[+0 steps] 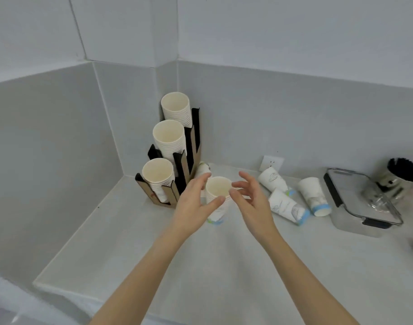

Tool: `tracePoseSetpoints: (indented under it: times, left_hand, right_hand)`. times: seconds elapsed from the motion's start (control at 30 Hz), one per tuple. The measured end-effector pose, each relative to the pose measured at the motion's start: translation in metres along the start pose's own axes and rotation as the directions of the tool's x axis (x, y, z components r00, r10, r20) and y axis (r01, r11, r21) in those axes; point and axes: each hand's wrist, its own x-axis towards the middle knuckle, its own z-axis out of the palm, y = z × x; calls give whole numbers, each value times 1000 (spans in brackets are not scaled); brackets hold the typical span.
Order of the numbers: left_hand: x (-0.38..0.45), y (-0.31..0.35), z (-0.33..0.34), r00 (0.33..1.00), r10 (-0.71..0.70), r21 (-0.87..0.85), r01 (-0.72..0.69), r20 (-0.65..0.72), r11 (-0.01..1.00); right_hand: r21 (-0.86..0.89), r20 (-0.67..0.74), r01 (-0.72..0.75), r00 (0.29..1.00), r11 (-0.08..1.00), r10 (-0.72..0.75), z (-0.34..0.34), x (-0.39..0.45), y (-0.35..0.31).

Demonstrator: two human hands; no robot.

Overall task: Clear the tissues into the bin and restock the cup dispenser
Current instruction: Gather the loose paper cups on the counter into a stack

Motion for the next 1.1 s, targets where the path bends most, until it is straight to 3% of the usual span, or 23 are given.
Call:
tracePoseSetpoints:
  times: [0.13,0.33,0.47,0.63,0.77,0.9,1.1]
  left_hand:
    - [34,-9,30,1000,9,125,-10,5,992]
    - [63,-50,73,990,-142,311,133,8,941]
    - [75,-64,89,984,-160,298,178,-83,938]
    - [90,-67,108,988,-122,269,142,-91,953]
    - [99,-65,127,997,-71,195,74,-23,978]
    - [106,-64,144,997,-67,130,60,50,990]
    - [112,-66,156,985,-137,74,129,102,989]
  right_hand:
    - [-53,-62,-23,998,998,20,-42,31,20]
    - [-75,-92,-140,987,987,133,-87,57,62]
    - [-102,-125,-199,975,975,186,-104,68,93]
    - [-227,-178,-308,946,924,272,-123,81,137]
    - [-487,-174,-331,944,808,282,-138,96,169]
    - [-771,-141,-284,949,570,282,-152,112,197]
    - [-862,-164,-313,916,398,365,-155,115,228]
